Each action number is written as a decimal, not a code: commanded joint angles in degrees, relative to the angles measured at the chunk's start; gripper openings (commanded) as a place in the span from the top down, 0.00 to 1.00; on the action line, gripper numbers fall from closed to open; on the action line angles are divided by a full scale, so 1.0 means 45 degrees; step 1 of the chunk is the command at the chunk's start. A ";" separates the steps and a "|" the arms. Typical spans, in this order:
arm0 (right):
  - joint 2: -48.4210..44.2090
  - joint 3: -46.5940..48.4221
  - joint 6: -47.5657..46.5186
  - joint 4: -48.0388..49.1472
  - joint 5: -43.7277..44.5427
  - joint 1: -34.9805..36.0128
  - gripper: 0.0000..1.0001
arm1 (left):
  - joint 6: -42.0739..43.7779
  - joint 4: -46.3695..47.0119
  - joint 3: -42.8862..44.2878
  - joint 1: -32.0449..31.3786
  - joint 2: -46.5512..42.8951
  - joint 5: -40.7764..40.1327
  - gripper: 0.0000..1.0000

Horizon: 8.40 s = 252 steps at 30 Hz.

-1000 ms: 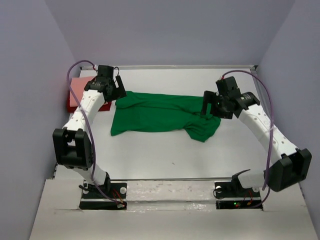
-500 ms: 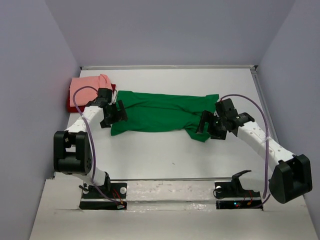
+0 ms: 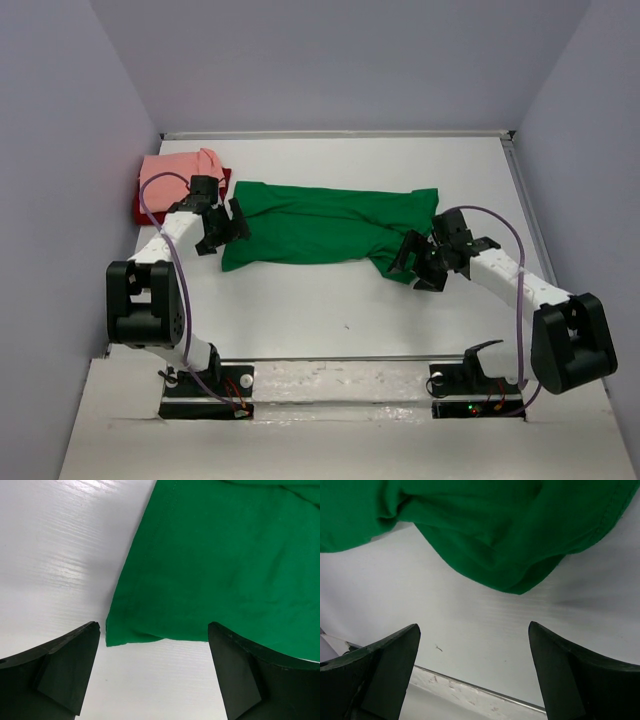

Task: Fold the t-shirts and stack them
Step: Fold the tshirt

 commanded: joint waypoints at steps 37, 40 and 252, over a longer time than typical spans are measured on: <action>0.1476 0.1124 0.0690 0.1011 0.2220 0.0294 1.00 | -0.0158 0.0358 0.0164 -0.0220 0.0195 0.0177 0.01; 0.1612 0.1844 0.0612 0.0113 0.2533 0.0412 1.00 | -0.0080 0.0222 0.0105 -0.0259 -0.0176 0.0117 0.01; -0.1980 -0.0495 -0.0485 -0.1315 0.0151 -0.2654 0.18 | -0.1037 -0.0110 -0.0033 -0.1607 -0.0568 0.0511 0.71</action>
